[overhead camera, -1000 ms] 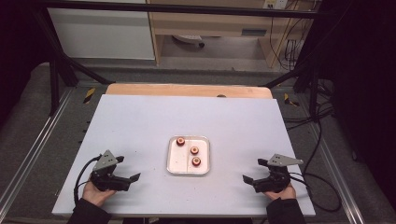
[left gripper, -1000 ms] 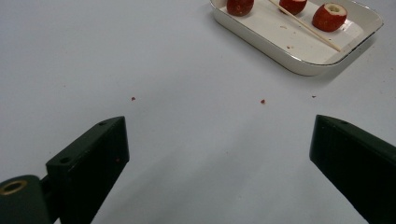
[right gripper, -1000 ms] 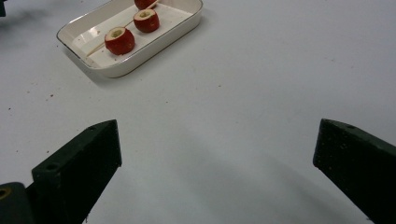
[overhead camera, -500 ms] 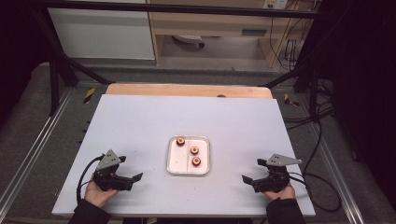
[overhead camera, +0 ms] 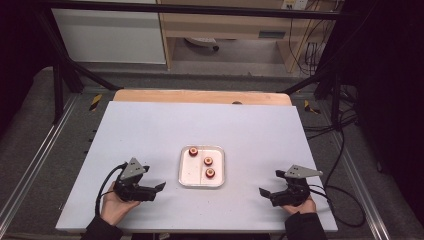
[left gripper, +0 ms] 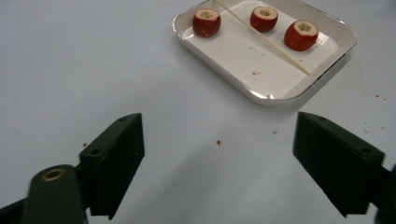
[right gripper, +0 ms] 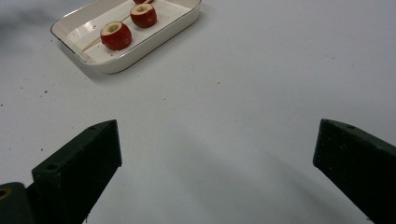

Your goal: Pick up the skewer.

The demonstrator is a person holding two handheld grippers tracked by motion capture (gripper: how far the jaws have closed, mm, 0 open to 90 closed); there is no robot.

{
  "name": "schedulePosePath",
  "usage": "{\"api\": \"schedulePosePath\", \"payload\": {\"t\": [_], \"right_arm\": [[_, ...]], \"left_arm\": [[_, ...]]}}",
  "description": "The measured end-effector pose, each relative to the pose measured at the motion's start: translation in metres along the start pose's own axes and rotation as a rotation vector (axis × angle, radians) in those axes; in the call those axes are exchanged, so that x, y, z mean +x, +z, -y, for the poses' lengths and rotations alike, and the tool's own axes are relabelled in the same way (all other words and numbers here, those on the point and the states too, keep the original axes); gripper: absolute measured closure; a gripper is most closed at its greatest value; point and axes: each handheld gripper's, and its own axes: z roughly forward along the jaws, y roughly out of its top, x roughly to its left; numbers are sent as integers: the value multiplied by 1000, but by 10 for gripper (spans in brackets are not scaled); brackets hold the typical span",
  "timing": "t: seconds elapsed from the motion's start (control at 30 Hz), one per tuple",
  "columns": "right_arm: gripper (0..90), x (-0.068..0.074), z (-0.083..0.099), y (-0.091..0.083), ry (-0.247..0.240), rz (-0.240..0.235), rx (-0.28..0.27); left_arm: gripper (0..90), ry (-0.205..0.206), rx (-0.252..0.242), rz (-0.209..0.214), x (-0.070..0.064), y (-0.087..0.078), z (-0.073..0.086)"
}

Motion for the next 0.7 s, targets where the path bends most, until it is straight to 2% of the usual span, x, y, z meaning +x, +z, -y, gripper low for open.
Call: {"api": "schedulePosePath", "payload": {"t": [0.07, 0.2, 0.33, 0.5, 0.6, 0.7], "right_arm": [[17, 0, 0, 0, 0, -1, 1], [17, 0, 0, 0, -2, 1, 3], [17, 0, 0, -1, -5, 2, 3], [17, 0, 0, -1, -3, 4, 4], [17, 0, 0, 0, -4, 6, 7], [18, 0, 0, 0, -2, 5, 6]], "left_arm": [[225, 6, 0, 2, -5, 4, -5], [300, 45, 15, -2, -18, 16, -18], [401, 54, 34, -2, -30, 29, -30], [460, 44, 48, 4, -39, 42, -41], [528, 16, 51, 15, -42, 50, -48], [538, 5, 41, 22, -46, 57, -52]]}}
